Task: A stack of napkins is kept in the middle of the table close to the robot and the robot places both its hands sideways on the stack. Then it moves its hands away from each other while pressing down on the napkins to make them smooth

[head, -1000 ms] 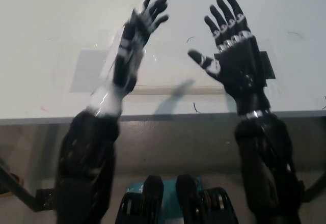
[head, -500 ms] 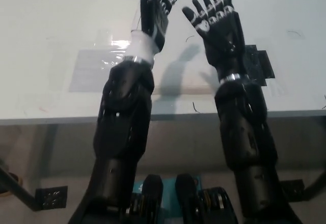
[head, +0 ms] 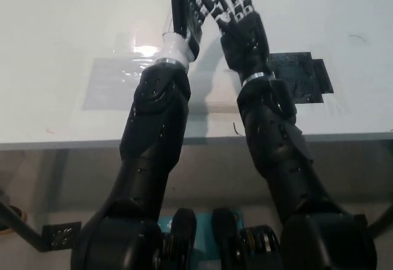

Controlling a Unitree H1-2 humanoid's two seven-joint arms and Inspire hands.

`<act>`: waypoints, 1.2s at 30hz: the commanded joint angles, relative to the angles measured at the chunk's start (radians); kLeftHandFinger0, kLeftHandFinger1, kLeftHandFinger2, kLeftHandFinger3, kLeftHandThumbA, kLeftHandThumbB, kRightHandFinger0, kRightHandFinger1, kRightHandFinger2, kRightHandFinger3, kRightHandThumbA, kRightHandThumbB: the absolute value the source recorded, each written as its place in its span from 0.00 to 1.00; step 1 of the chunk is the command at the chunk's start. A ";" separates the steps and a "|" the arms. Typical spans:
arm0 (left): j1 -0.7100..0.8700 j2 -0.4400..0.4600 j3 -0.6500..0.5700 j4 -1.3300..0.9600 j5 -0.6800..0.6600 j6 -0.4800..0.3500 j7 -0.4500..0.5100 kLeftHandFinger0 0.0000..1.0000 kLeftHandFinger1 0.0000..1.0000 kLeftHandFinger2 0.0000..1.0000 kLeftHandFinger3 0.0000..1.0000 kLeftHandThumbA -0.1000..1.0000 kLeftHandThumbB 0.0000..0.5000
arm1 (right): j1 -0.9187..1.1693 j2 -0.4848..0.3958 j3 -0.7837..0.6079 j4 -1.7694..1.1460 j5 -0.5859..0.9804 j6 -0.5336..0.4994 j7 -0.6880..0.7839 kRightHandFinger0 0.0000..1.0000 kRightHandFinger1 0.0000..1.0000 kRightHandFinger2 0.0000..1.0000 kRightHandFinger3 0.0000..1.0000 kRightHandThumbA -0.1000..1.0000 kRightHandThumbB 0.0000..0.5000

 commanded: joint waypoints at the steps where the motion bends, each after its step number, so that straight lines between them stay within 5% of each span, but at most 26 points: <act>1: -0.065 0.009 -0.026 0.041 0.019 -0.096 0.025 1.00 1.00 1.00 1.00 1.00 0.51 | -0.098 0.013 0.002 0.059 0.001 -0.092 0.066 1.00 1.00 1.00 1.00 1.00 0.59; 15: -0.090 0.071 -0.148 0.335 0.128 -0.222 0.130 1.00 1.00 1.00 1.00 1.00 0.43 | -0.130 -0.011 0.059 0.303 -0.101 -0.125 0.005 1.00 1.00 1.00 1.00 1.00 0.56; 36: 0.006 0.052 -0.197 0.501 0.129 -0.238 0.151 1.00 1.00 1.00 1.00 1.00 0.49 | 0.005 0.003 0.087 0.374 -0.158 -0.116 -0.007 1.00 1.00 1.00 1.00 1.00 0.52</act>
